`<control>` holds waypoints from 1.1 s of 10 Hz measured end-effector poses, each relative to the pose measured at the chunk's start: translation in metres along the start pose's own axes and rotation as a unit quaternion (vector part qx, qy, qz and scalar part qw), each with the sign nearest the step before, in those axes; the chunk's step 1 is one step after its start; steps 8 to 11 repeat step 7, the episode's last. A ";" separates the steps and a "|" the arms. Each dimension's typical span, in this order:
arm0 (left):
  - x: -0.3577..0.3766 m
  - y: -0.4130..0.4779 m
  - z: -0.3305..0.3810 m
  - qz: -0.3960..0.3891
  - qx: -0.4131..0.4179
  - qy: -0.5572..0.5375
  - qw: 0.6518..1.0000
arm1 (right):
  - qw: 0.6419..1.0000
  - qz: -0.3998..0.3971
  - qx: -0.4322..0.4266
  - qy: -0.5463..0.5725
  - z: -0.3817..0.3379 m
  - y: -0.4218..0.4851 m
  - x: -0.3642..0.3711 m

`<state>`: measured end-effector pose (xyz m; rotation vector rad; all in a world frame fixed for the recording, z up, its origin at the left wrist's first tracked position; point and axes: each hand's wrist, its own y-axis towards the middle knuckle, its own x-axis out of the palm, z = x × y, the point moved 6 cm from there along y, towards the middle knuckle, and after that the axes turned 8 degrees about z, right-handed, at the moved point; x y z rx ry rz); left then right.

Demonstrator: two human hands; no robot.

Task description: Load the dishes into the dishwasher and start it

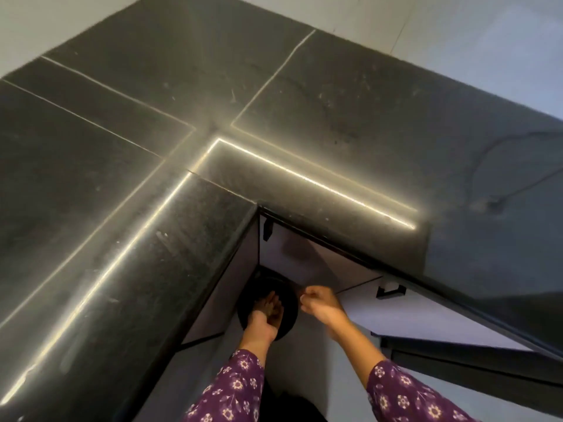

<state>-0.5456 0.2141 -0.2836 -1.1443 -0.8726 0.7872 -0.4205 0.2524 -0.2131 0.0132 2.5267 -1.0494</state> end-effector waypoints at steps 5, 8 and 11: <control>-0.022 0.066 -0.003 0.059 0.019 0.101 0.993 | 0.942 0.032 0.194 0.273 0.095 0.042 0.041; -0.016 0.030 0.002 0.064 0.004 0.064 0.996 | 0.947 0.027 0.175 0.269 0.073 0.024 0.033; -0.016 0.030 0.002 0.064 0.004 0.064 0.996 | 0.947 0.027 0.175 0.269 0.073 0.024 0.033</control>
